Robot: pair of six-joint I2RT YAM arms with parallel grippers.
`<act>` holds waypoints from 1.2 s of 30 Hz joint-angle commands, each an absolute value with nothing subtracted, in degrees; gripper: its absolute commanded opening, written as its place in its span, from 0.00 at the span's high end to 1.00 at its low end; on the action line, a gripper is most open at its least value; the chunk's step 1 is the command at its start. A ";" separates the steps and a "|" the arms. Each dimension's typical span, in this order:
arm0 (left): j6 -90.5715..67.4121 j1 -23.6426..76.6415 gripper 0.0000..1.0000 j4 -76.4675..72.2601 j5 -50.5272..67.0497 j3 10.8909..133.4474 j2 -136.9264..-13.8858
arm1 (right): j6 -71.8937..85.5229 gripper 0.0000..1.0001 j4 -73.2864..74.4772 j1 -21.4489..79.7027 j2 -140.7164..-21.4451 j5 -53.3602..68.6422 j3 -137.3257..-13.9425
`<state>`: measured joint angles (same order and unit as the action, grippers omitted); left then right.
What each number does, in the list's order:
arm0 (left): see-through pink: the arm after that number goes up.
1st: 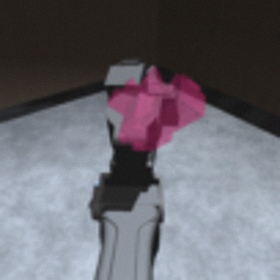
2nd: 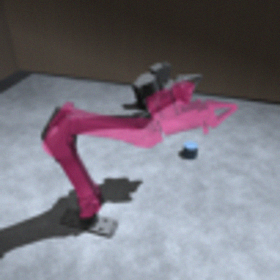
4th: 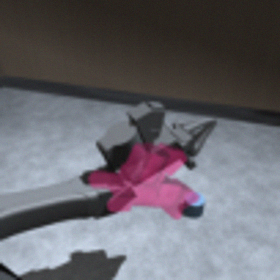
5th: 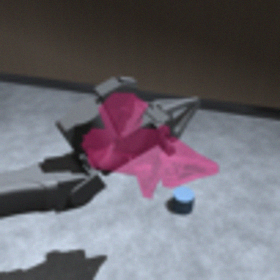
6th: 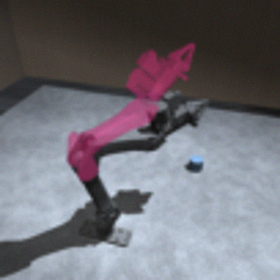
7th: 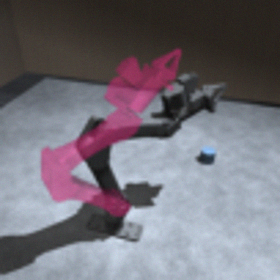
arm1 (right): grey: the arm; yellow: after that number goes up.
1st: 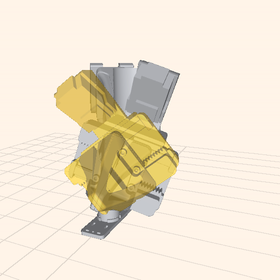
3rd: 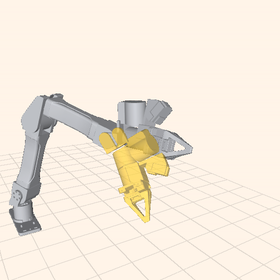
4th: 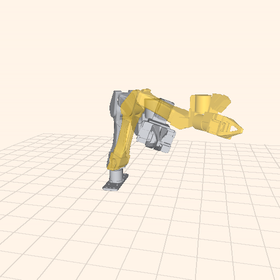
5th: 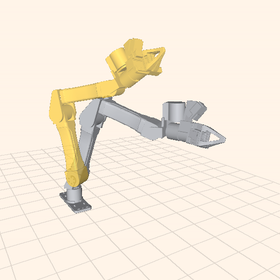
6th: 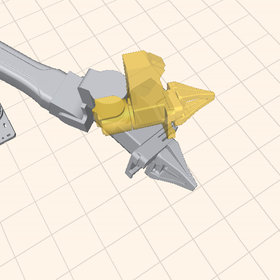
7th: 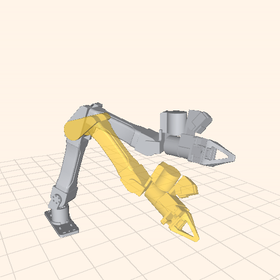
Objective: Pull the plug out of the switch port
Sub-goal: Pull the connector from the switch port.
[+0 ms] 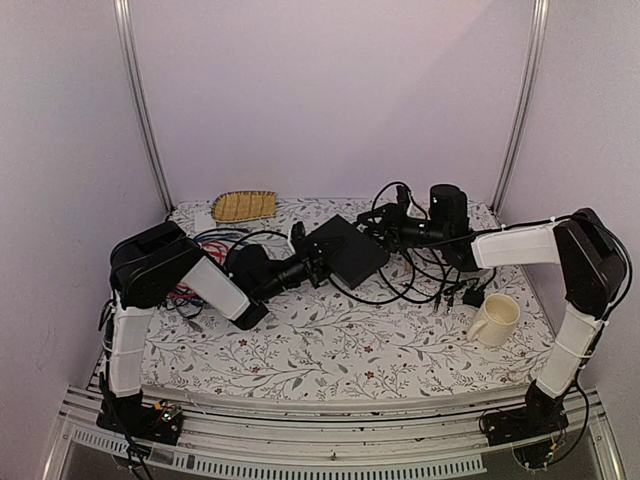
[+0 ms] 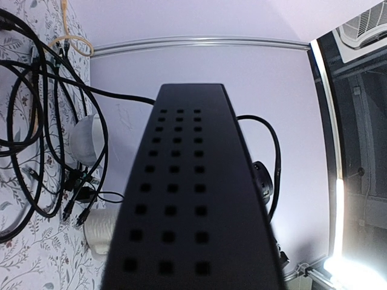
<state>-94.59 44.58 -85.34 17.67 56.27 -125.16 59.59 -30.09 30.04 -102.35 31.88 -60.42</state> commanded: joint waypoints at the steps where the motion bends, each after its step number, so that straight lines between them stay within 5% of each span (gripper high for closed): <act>1: -94.65 45.22 1.00 -90.36 18.87 58.70 -124.37 | 60.33 0.51 -31.90 30.85 -103.61 32.80 -62.01; 36: -95.66 45.36 1.00 -91.12 19.16 58.18 -124.87 | 61.17 0.63 -32.67 31.43 -105.64 33.75 -63.37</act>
